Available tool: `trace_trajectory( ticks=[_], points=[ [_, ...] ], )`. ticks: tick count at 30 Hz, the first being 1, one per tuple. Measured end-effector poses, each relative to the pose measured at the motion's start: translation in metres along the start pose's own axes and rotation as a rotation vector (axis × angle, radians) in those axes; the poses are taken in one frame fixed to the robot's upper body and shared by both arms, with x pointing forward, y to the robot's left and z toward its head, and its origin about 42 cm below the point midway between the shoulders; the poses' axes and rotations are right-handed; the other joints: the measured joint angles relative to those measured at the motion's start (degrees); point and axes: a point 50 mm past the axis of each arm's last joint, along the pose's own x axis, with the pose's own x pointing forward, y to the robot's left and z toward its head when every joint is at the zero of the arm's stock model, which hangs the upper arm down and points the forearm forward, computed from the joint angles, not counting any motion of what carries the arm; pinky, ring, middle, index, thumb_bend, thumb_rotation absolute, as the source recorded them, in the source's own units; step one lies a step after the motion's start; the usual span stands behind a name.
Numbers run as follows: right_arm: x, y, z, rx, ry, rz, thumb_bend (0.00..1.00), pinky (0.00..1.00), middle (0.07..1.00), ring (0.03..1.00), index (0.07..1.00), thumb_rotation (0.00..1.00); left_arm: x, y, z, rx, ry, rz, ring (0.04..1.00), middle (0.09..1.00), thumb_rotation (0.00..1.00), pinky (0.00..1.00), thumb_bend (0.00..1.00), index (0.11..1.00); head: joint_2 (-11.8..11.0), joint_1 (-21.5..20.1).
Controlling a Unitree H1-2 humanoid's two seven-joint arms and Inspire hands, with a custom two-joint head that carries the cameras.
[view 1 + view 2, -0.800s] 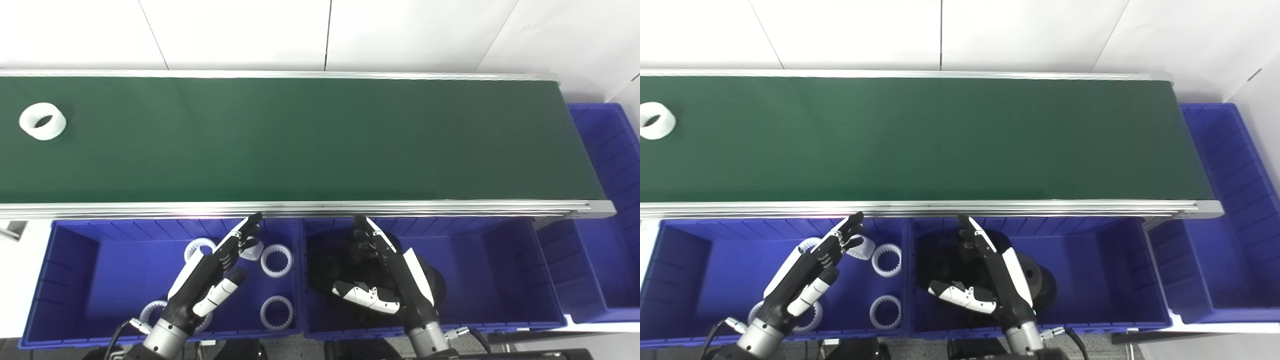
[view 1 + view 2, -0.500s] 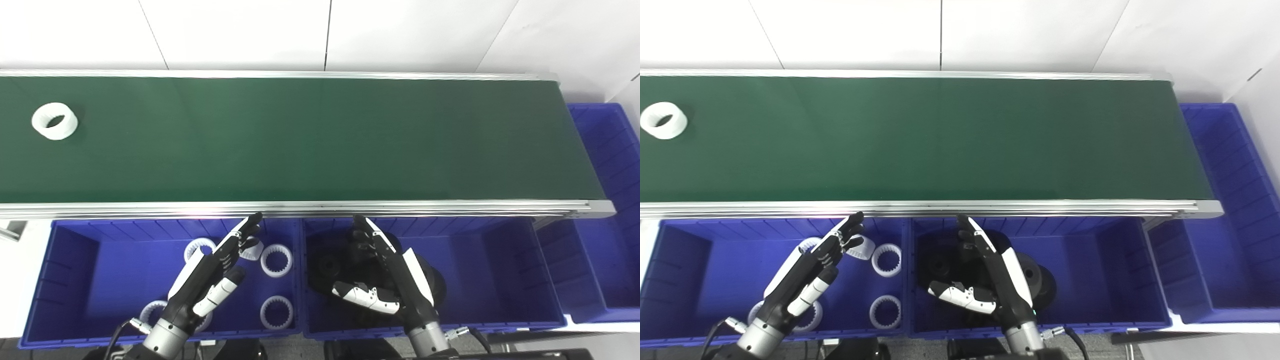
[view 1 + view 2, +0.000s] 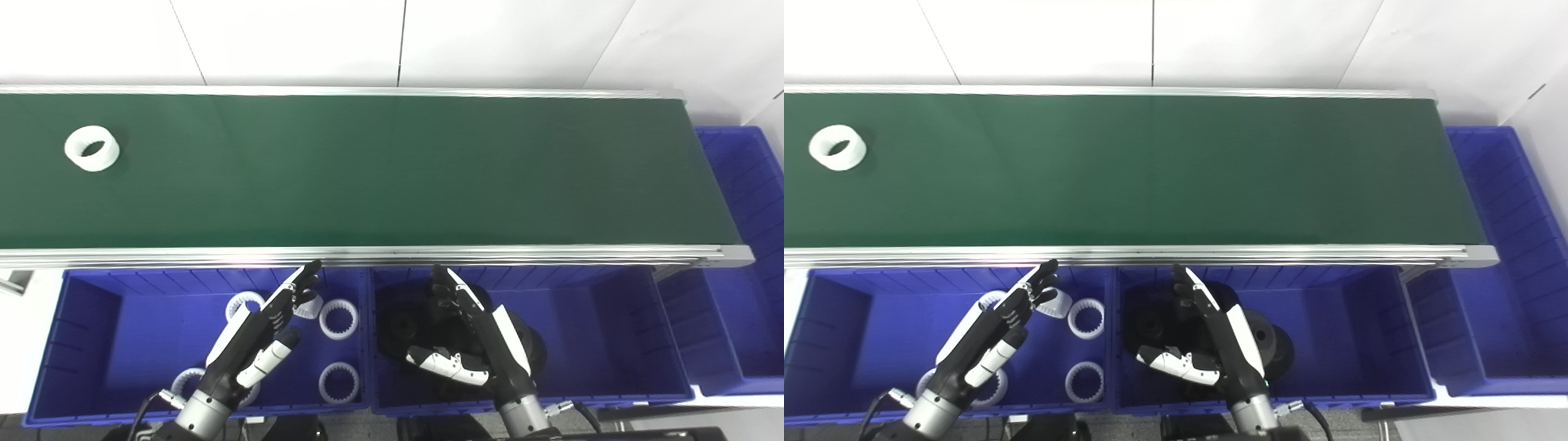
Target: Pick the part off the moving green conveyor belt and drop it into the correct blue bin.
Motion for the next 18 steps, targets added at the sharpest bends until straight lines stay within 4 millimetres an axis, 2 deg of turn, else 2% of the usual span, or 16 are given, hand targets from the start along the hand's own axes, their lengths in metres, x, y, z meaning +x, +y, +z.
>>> trace_trajectory(
  ticks=[2,4,5,6,8,9,10,12,13,14,16,17,18],
  points=[
    [0.000,0.000,0.000,-0.001,0.000,0.000,0.76,0.80,0.900,0.876,0.926,0.51,0.000,0.000,0.000,0.000,0.001,0.001,0.956,0.986,0.87,0.89,0.44,0.953,-0.5,0.6],
    [-0.001,0.001,-0.002,0.000,-0.006,0.003,0.77,0.80,0.898,0.873,0.927,0.51,-0.001,-0.001,-0.003,-0.001,0.003,0.000,0.959,0.986,0.88,0.89,0.44,0.955,-2.3,3.8],
    [-0.001,0.001,-0.004,-0.001,-0.009,0.006,0.76,0.79,0.899,0.868,0.930,0.50,-0.002,-0.002,-0.005,-0.002,0.005,-0.001,0.959,0.982,0.86,0.89,0.45,0.951,-4.7,8.2],
    [-0.003,0.000,-0.006,0.000,-0.017,0.008,0.76,0.79,0.899,0.868,0.930,0.50,-0.002,-0.003,-0.008,-0.007,0.014,-0.003,0.958,0.981,0.85,0.89,0.45,0.950,-4.8,8.3],
    [-0.005,-0.001,-0.011,0.003,-0.015,0.012,0.74,0.79,0.902,0.869,0.930,0.48,-0.003,-0.008,-0.011,-0.021,0.025,-0.004,0.952,0.974,0.80,0.89,0.48,0.936,-7.4,12.4],
    [-0.007,-0.002,-0.014,0.005,-0.016,0.013,0.74,0.79,0.903,0.870,0.930,0.48,-0.002,-0.011,-0.013,-0.030,0.027,-0.001,0.952,0.973,0.79,0.90,0.48,0.933,-9.5,15.1],
    [-0.009,-0.003,-0.017,0.006,-0.017,0.014,0.74,0.80,0.908,0.874,0.934,0.47,-0.002,-0.014,-0.014,-0.040,0.029,0.001,0.964,0.972,0.73,0.93,0.46,0.925,-9.5,15.1],
    [-0.011,-0.007,-0.023,0.012,-0.019,0.012,0.73,0.81,0.908,0.875,0.934,0.47,0.000,-0.019,-0.016,-0.055,0.032,-0.002,0.959,0.961,0.68,0.92,0.47,0.906,-13.3,18.8],
    [-0.012,-0.007,-0.025,0.013,-0.024,0.013,0.73,0.81,0.907,0.876,0.933,0.47,0.000,-0.021,-0.016,-0.057,0.032,-0.002,0.950,0.953,0.67,0.91,0.49,0.892,-13.4,18.8],
    [-0.013,-0.008,-0.028,0.013,-0.023,0.013,0.73,0.81,0.908,0.877,0.933,0.47,0.001,-0.023,-0.016,-0.054,0.032,0.002,0.946,0.955,0.70,0.90,0.52,0.892,-14.6,19.5],
    [-0.014,-0.009,-0.030,0.013,-0.025,0.011,0.73,0.81,0.909,0.880,0.935,0.46,0.004,-0.023,-0.016,-0.050,0.029,-0.003,0.960,0.970,0.75,0.91,0.54,0.914,-14.6,19.5],
    [-0.014,-0.009,-0.031,0.015,-0.021,0.010,0.73,0.81,0.910,0.880,0.935,0.46,0.006,-0.023,-0.018,-0.050,0.028,-0.020,0.964,0.975,0.77,0.92,0.55,0.921,-15.6,19.8],
    [-0.013,-0.008,-0.033,0.015,-0.018,0.011,0.73,0.80,0.910,0.882,0.937,0.47,0.008,-0.022,-0.020,-0.054,0.032,-0.039,0.943,0.966,0.73,0.87,0.56,0.921,-16.3,19.5]
  ],
)
